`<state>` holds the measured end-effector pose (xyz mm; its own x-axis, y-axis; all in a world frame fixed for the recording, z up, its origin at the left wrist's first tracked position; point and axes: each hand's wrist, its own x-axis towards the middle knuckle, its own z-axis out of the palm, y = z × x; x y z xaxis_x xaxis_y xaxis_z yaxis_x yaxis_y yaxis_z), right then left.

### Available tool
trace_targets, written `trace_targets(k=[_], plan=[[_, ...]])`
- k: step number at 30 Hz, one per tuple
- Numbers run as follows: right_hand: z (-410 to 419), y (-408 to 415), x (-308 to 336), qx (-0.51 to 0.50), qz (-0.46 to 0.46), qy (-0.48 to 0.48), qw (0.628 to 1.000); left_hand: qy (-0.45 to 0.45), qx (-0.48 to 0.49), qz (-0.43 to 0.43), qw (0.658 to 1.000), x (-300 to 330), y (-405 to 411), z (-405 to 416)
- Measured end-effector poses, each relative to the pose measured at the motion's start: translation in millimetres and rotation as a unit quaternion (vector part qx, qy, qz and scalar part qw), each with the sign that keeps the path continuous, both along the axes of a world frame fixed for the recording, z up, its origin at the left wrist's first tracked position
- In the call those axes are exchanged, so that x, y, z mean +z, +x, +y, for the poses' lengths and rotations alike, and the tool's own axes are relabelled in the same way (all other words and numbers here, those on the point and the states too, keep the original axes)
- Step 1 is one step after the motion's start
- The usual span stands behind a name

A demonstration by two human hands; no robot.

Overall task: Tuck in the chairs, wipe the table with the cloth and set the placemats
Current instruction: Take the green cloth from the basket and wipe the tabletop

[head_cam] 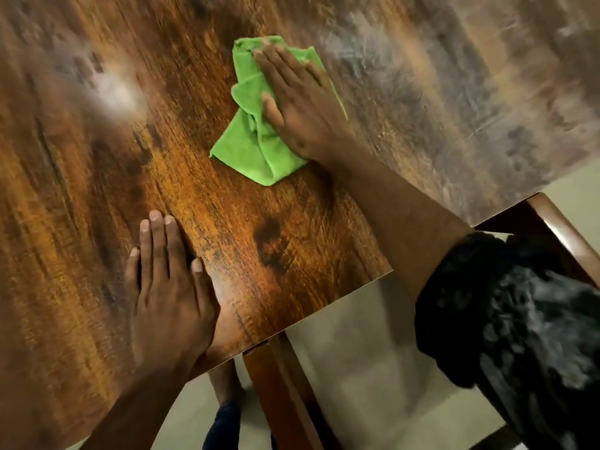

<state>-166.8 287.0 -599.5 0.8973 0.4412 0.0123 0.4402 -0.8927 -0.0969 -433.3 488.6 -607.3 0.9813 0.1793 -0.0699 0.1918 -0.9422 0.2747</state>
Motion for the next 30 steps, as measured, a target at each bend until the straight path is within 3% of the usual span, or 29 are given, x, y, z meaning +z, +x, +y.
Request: trace_targets(k=[5,12,16,20,24,27,30], plan=[[-47.5,-47.7,-3.5,-0.046,-0.029,0.013,0.998,-0.002,0.005,0.002,1.0,1.1,0.8,-0.1],[-128.8,-174.0,11.2,-0.1,0.027,0.014,0.995,-0.006,0.009,0.001,1.0,1.9,1.9,-1.6],[-115.9,-135.7,8.1,-0.069,0.022,0.022,0.997,0.0,0.004,-0.004,1.0,0.9,1.6,-1.3],[-84.2,-40.3,0.6,-0.037,-0.012,0.012,0.999,-0.003,0.0,-0.007,1.0,1.1,1.8,-0.6],[-43.7,43.0,12.0,-0.005,0.039,0.004,0.999,-0.003,-0.002,-0.013,1.0,0.2,0.9,-0.1],[-47.3,50.0,13.0,-0.011,0.041,0.017,0.999,-0.005,-0.005,-0.014,1.0,0.0,1.2,1.2],[-75.6,6.9,4.0,-0.04,0.008,0.027,0.999,-0.007,-0.008,-0.014,1.0,-0.3,0.8,1.1]])
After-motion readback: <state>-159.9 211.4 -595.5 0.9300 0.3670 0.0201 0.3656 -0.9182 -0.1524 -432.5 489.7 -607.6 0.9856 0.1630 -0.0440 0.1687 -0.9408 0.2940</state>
